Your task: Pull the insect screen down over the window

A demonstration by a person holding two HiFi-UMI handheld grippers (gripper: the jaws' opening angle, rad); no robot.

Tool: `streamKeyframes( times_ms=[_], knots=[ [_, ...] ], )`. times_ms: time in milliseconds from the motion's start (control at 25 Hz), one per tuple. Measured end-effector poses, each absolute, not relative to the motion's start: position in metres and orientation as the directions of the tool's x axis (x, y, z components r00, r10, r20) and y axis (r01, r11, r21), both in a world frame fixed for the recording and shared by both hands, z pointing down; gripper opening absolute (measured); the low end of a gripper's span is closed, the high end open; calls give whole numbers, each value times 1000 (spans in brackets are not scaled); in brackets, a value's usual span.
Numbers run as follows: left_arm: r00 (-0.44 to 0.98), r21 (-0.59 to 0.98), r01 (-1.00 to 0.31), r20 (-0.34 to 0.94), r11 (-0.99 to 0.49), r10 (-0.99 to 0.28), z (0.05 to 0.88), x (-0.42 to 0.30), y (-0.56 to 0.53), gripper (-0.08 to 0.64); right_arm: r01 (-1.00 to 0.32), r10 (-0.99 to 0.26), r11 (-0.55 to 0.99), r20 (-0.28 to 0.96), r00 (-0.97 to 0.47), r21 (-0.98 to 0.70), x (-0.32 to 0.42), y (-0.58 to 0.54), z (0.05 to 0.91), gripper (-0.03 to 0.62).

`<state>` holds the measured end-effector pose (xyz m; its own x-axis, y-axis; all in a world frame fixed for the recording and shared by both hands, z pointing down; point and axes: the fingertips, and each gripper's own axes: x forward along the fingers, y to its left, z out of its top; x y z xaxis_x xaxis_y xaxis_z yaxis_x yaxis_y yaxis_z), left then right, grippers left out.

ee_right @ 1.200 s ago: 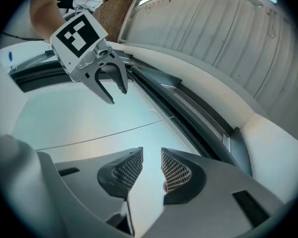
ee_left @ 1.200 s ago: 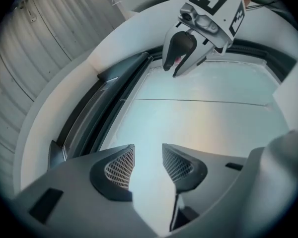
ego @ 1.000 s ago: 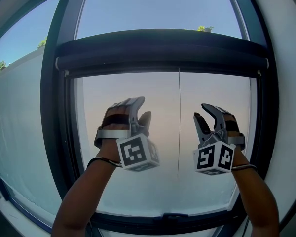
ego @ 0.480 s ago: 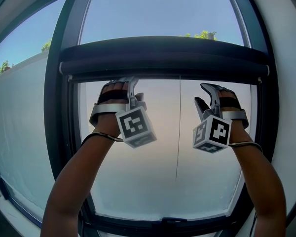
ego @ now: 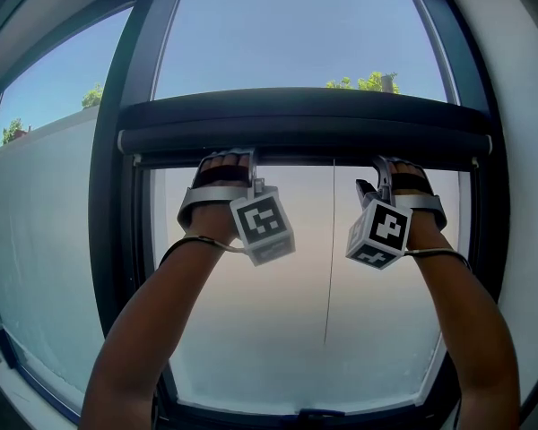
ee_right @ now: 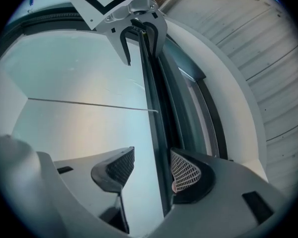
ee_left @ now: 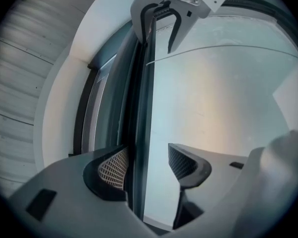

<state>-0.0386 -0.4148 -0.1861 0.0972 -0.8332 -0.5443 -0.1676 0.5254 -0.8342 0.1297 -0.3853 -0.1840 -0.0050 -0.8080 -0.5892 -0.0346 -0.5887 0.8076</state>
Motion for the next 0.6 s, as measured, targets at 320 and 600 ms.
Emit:
streamKeyframes(
  times_ms=[320, 600],
  knots=[
    [94, -862, -187, -494, 472, -864, -180, -36, -426, 249, 34, -819, -573, -574, 22, 819, 132, -398, -189, 207],
    [96, -884, -119, -464, 453, -880, -177, -37, -429, 275, 99, -833, -547, -552, 33, 831, 134, -401, -188, 207]
  ],
)
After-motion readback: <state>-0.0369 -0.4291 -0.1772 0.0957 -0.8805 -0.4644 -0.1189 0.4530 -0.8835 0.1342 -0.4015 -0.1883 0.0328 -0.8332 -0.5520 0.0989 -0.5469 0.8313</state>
